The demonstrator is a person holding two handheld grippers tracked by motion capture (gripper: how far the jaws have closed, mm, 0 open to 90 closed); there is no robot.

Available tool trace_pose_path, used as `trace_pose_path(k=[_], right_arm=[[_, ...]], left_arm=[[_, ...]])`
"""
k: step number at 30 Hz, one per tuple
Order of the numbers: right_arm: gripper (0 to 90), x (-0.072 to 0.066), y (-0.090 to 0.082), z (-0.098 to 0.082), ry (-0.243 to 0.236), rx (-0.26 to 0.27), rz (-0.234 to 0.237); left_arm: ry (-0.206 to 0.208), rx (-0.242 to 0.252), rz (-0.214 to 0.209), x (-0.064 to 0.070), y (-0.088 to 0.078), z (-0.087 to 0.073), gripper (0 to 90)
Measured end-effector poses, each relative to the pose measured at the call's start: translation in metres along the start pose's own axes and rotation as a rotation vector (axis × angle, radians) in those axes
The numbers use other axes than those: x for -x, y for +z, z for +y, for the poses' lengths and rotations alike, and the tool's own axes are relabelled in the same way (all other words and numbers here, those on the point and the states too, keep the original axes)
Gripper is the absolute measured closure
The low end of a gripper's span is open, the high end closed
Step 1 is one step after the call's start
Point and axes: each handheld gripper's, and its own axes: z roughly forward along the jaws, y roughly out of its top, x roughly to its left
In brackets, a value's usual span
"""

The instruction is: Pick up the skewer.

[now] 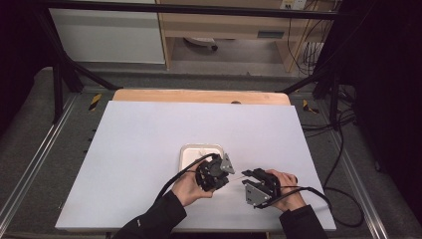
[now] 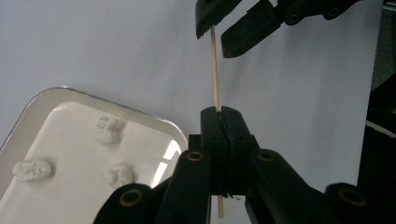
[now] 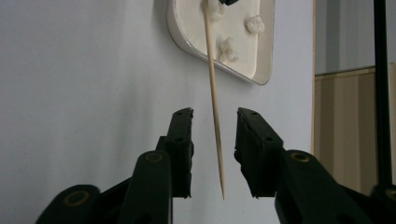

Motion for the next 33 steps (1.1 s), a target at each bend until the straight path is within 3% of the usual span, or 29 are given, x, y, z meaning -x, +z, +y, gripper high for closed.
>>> trace_pose_path(k=[3, 18, 27, 31, 33], right_arm=[[71.7, 0.0, 0.001, 0.0, -0.029, -0.006, 0.007], [88.1, -0.001, 0.003, 0.001, -0.056, -0.017, 0.025], [89.3, -0.002, 0.002, 0.001, -0.07, -0.037, 0.007], [89.3, -0.001, 0.001, 0.001, -0.089, -0.066, -0.002], [89.4, -0.001, 0.002, 0.002, -0.096, -0.075, -0.002]], left_arm=[[0.011, -0.007, 0.0, 0.002, 0.001, 0.003, 88.9], [0.021, -0.025, -0.01, 0.003, 0.002, 0.003, 88.8], [-0.009, 0.002, -0.027, -0.003, 0.001, 0.002, 87.6], [-0.021, -0.071, -0.014, -0.007, 0.001, 0.001, 69.8], [-0.029, -0.12, -0.033, -0.01, 0.002, 0.0, 62.9]])
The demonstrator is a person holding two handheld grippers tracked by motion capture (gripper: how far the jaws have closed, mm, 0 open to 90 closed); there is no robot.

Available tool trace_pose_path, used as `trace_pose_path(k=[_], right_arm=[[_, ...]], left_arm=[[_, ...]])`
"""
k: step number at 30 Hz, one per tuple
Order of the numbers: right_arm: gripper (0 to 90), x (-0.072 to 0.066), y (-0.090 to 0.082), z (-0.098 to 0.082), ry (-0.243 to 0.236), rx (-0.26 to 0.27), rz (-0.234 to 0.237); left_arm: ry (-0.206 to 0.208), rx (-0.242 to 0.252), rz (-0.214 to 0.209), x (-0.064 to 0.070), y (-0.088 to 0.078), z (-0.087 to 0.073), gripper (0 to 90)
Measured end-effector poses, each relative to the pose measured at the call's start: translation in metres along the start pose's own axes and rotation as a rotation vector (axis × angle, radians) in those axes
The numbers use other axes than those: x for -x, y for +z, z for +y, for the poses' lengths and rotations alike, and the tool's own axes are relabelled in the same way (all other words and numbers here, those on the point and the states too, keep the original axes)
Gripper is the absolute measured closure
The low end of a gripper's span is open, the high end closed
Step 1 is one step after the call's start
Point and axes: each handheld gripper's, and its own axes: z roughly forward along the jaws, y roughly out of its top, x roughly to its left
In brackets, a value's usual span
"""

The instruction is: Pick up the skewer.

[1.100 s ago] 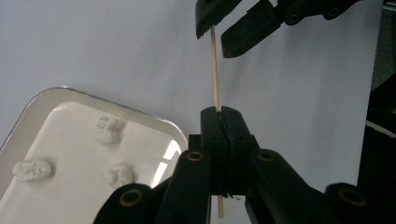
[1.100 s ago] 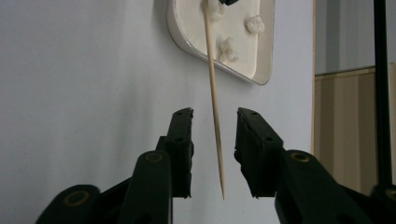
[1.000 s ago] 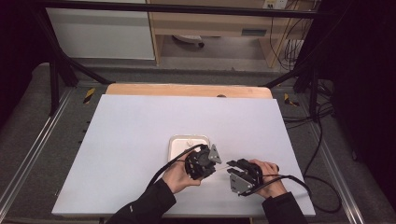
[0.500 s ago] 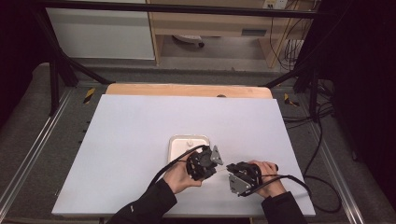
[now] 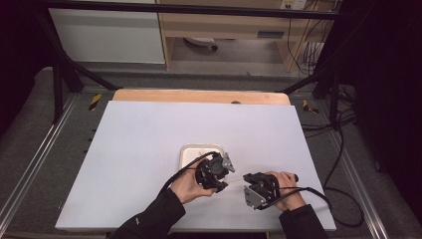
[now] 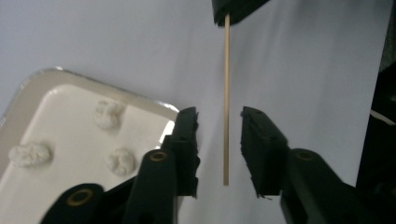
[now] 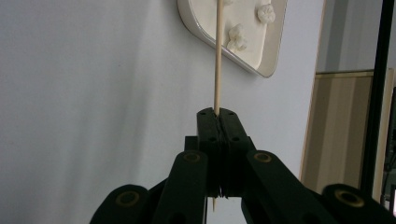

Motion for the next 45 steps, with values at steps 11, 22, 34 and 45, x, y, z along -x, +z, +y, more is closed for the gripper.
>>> trace_pose_path(k=[11, 22, 34, 45], right_arm=[[89.4, 0.006, 0.002, 0.009, -0.08, -0.035, -0.015], [89.3, 0.009, 0.003, 0.018, -0.139, -0.057, -0.016], [89.4, 0.01, 0.005, 0.022, -0.173, -0.062, -0.001], [89.4, 0.009, 0.004, 0.022, -0.144, -0.078, -0.005]], left_arm=[[-0.031, -0.061, -0.012, -0.004, 0.006, 0.005, 62.9], [0.011, -0.109, -0.011, 0.0, 0.016, 0.012, 82.0], [0.043, -0.145, 0.04, 0.003, 0.021, 0.013, 88.3], [0.022, -0.087, 0.037, 0.002, 0.017, 0.008, 87.5]])
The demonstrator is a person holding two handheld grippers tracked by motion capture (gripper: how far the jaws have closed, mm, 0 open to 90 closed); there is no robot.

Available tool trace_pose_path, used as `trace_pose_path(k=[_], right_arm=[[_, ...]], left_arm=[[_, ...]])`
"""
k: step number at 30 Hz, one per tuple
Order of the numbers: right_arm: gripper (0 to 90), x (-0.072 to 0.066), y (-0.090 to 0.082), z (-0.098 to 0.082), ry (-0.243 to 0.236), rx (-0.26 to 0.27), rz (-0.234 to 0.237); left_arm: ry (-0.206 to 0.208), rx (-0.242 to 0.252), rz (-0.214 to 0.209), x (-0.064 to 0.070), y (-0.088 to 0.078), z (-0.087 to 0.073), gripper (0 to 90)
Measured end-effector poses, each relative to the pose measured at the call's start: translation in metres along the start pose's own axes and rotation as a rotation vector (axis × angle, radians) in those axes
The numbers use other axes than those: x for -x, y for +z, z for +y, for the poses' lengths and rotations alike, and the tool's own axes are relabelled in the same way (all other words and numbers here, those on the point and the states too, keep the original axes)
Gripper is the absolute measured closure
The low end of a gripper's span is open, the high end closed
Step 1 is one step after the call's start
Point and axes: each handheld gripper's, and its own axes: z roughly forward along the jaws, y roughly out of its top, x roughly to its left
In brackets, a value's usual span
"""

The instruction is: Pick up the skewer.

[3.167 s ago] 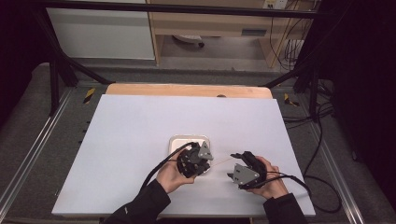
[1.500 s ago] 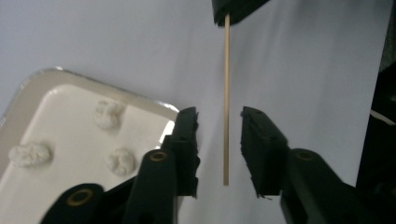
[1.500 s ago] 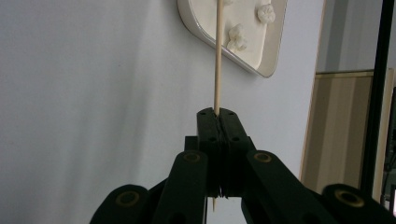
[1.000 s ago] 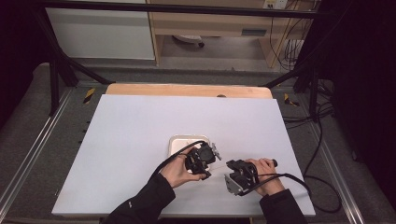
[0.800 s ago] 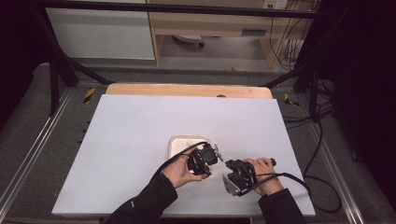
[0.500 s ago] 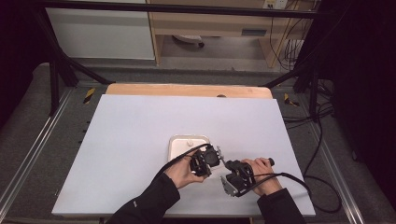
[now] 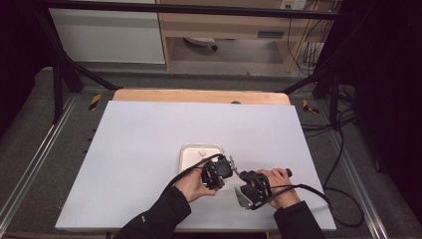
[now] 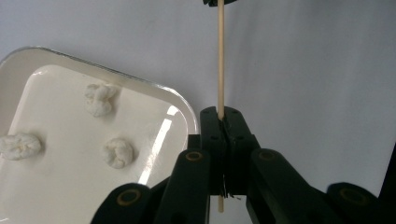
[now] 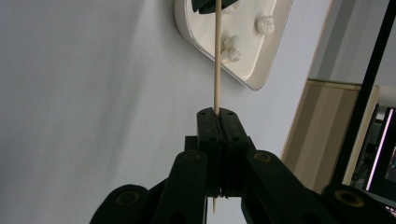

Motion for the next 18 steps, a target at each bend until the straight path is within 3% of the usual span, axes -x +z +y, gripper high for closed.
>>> trace_pose_path(k=[4, 7, 18], right_arm=[[89.4, 0.0022, -0.0007, -0.002, -0.012, -0.003, -0.008], [89.4, 0.0023, -0.0008, -0.002, -0.009, -0.004, -0.009], [89.2, 0.0017, 0.0004, -0.0011, 0.004, -0.003, -0.01]], left_arm=[[0.0, 0.003, 0.004, -0.0017, -0.0038, -0.0019, 82.3], [0.0, -0.001, -0.008, -0.0025, -0.0042, -0.0029, 87.4], [0.004, -0.012, 0.032, 0.001, -0.0013, -0.0034, 89.1]])
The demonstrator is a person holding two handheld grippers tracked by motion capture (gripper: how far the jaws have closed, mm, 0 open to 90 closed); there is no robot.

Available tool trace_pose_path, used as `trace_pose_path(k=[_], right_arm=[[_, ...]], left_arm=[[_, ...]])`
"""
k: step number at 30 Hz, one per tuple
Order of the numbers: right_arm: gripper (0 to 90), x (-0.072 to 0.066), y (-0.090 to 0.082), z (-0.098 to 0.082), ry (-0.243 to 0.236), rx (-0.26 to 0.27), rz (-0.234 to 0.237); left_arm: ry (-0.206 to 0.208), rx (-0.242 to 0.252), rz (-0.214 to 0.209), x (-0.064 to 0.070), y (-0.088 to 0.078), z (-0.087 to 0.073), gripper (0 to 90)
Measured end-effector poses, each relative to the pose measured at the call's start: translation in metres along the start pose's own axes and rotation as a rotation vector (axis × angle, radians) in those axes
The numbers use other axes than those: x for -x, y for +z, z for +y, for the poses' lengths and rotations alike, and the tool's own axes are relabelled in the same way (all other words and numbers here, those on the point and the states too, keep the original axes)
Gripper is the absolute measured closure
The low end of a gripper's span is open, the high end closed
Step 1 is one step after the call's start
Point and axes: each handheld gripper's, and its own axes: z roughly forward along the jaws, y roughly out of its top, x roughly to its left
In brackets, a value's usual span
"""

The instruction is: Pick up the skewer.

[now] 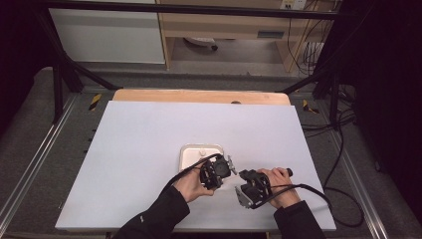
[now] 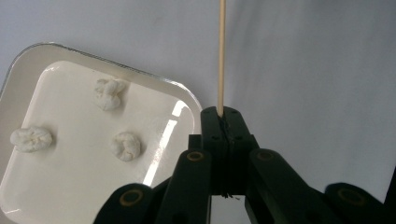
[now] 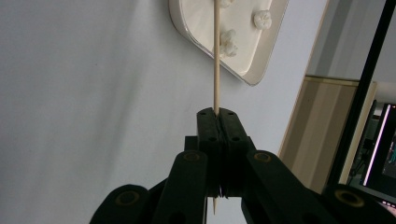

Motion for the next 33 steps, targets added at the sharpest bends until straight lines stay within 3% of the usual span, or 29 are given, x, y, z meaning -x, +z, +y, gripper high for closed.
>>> trace_pose_path(k=[4, 7, 9, 15, 19, 22, 26, 33], right_arm=[[86.4, 0.001, 0.0, 0.0, 0.021, 0.0, -0.021], [75.8, 0.004, -0.004, -0.002, 0.071, 0.008, -0.039], [67.4, 0.007, -0.008, -0.006, 0.131, 0.038, -0.038], [46.9, 0.013, -0.012, -0.02, 0.354, 0.078, -0.032], [35.2, 0.013, -0.011, -0.031, 0.554, 0.101, -0.012], [27.8, 0.011, -0.008, -0.039, 0.705, 0.111, 0.02], [16.1, 0.006, -0.002, -0.047, 0.862, 0.108, 0.063], [3.9, -0.004, 0.009, -0.055, 1.078, 0.104, 0.183]], left_arm=[[-0.005, 0.024, 0.011, -0.001, -0.002, -0.002, 89.1], [-0.017, 0.031, 0.019, -0.004, -0.004, -0.005, 89.1], [-0.024, 0.036, 0.025, -0.006, -0.006, -0.008, 89.1], [-0.063, 0.049, 0.039, -0.012, -0.01, -0.021, 89.1], [-0.089, 0.06, 0.048, -0.017, -0.013, -0.033, 89.0], [-0.12, 0.081, 0.049, -0.021, -0.017, -0.043, 89.0], [-0.158, 0.125, 0.06, -0.026, -0.023, -0.059, 89.0], [-0.238, 0.23, 0.086, -0.03, -0.034, -0.09, 89.0]])
